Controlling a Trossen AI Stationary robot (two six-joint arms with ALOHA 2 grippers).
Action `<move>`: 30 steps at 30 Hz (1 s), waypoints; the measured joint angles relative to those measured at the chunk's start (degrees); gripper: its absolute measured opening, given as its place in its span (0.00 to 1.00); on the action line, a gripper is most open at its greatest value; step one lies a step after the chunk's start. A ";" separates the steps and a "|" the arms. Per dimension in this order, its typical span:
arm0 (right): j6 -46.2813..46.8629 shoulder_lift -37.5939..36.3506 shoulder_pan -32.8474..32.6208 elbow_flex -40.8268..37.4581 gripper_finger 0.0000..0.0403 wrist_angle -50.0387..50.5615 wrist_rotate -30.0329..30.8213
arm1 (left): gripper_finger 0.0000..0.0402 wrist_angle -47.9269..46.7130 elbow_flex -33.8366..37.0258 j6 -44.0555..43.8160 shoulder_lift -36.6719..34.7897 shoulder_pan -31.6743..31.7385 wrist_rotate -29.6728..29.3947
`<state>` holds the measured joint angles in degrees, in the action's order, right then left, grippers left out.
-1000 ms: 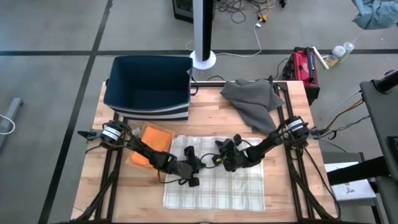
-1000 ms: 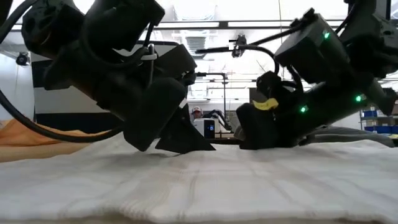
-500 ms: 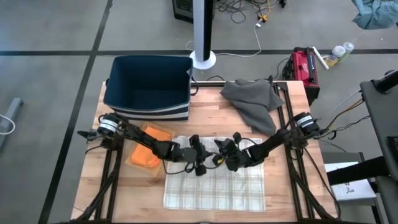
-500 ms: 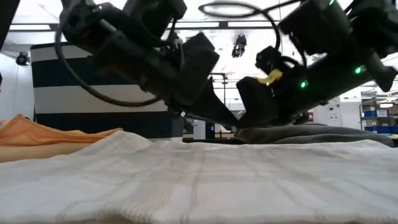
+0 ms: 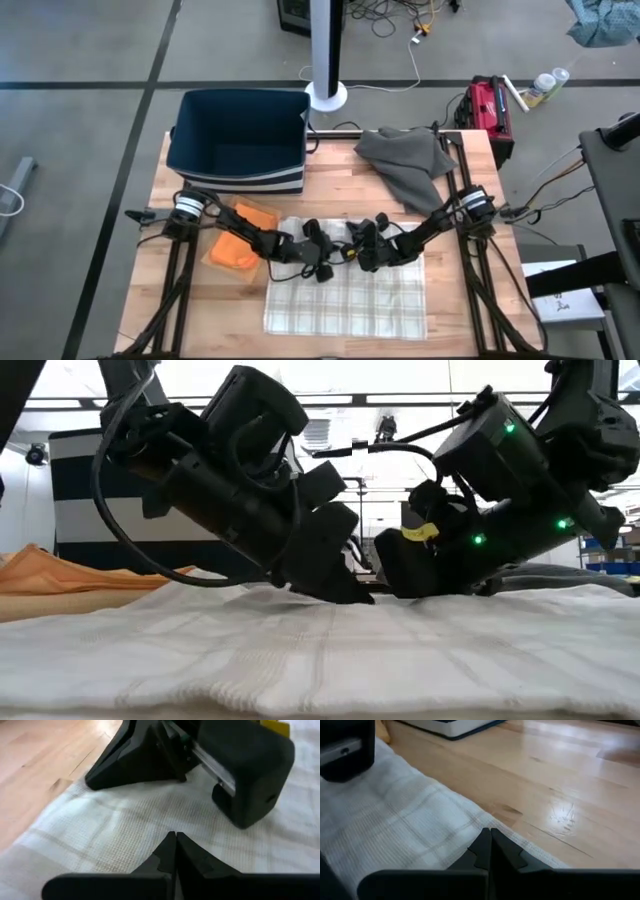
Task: Fold towel
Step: Fold the white patterned kitchen towel
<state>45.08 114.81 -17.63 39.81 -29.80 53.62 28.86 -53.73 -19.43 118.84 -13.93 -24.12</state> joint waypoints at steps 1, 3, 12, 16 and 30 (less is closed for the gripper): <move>-0.97 -0.70 -0.15 -0.07 0.00 0.62 -0.37 | 0.00 -0.73 0.15 0.88 -0.73 0.02 0.06; -3.02 -3.15 -0.88 -0.39 0.00 2.09 -1.63 | 0.01 -3.17 0.33 3.16 -2.84 0.06 0.20; -0.80 -17.83 -6.73 -1.53 0.00 18.59 -1.49 | 0.00 -12.60 0.46 4.01 -9.21 0.93 -9.54; 0.87 -20.28 -10.77 -2.61 0.00 20.63 3.54 | 0.00 -12.36 0.36 3.44 -8.17 2.97 -8.64; 4.35 -16.16 -14.12 -2.81 0.00 19.62 7.30 | 0.00 -1.52 0.30 0.88 -2.46 8.83 -1.84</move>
<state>49.43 98.65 -31.75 37.00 -10.18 60.92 27.34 -53.43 -18.55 116.38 -5.09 -25.96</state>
